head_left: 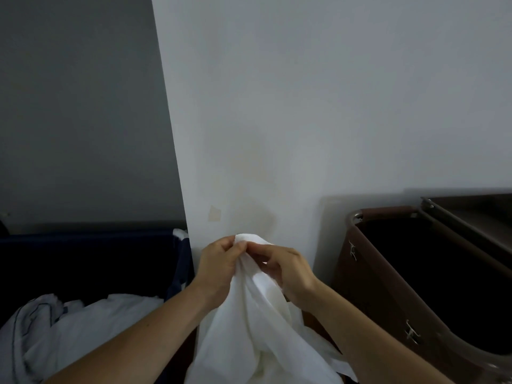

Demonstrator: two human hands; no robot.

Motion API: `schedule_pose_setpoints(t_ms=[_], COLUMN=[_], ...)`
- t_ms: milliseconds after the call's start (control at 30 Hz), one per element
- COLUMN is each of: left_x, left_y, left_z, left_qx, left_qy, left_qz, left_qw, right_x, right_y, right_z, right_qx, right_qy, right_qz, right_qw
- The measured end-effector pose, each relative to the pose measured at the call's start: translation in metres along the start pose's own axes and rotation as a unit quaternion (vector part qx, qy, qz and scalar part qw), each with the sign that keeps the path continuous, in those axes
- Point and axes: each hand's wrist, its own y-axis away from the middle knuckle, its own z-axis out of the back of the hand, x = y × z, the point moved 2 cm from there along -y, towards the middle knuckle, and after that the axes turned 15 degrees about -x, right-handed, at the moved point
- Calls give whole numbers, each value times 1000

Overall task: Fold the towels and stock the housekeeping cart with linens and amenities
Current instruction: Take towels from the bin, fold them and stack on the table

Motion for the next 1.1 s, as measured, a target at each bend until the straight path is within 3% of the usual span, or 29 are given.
schedule_pose_setpoints(t_ms=[67,167,267,333,433,600,800,967,1100], left_x=[-4,-25,-61,-89,-118,-132,-129,-125,-123], left_y=[-3,-13,-35,-47,-60,-81,-99,-103,-103], left_z=[6,14,16,14,11,13,19,21,23], left_qx=[9,15,14,41,65,-22,-50,-50,-54], left_qy=[-14,11,104,159,158,106,117,133,140], left_qz=[-10,-27,-45,-63,-123,-184,-175,-162,-159], left_qw=[1000,999,993,984,978,977,976,977,976], right_x=[2,9,28,38,47,53,24,16,12], right_y=[-1,-9,-17,-27,-42,-42,-24,-15,-11], right_z=[3,22,48,58,63,87,119,127,119], right_qx=[-12,-126,-223,-207,-205,-209,-128,-179,-173], right_qy=[-9,89,275,371,445,506,560,522,482], right_qz=[-10,64,178,229,259,305,184,271,339], right_qw=[1000,986,918,876,832,779,798,788,789])
